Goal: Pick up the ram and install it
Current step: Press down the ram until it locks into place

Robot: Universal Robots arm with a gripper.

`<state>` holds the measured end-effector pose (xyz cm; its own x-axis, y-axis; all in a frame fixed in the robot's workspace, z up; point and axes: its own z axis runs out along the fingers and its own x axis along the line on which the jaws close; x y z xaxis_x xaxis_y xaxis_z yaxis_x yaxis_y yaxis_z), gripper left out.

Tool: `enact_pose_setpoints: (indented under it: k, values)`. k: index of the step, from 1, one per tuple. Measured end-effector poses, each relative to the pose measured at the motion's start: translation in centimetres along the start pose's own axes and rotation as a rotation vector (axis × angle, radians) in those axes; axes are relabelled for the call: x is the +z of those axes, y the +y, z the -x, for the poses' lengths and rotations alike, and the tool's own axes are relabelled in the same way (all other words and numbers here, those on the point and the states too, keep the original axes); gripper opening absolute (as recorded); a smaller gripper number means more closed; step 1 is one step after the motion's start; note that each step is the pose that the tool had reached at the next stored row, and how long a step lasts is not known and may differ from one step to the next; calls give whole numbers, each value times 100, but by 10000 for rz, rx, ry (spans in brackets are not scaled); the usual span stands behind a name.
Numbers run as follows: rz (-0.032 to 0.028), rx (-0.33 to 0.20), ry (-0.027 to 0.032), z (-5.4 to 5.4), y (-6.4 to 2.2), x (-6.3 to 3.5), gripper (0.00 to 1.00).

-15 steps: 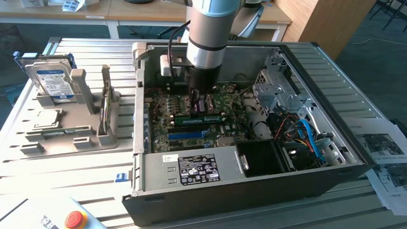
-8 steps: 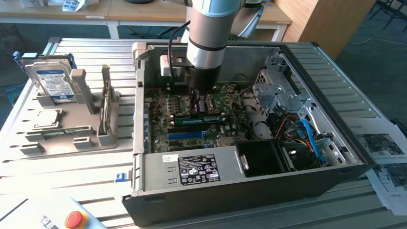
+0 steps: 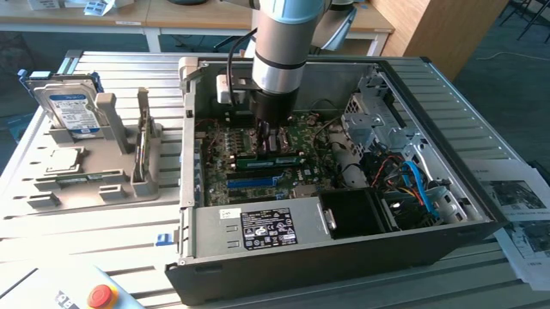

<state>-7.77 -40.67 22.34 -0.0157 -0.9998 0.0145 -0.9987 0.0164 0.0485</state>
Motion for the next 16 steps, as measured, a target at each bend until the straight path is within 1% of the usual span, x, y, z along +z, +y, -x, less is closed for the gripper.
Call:
enact_pose_setpoints:
  k: [16]
  values:
    - [0, 0, 0, -1, 0, 14, 10]
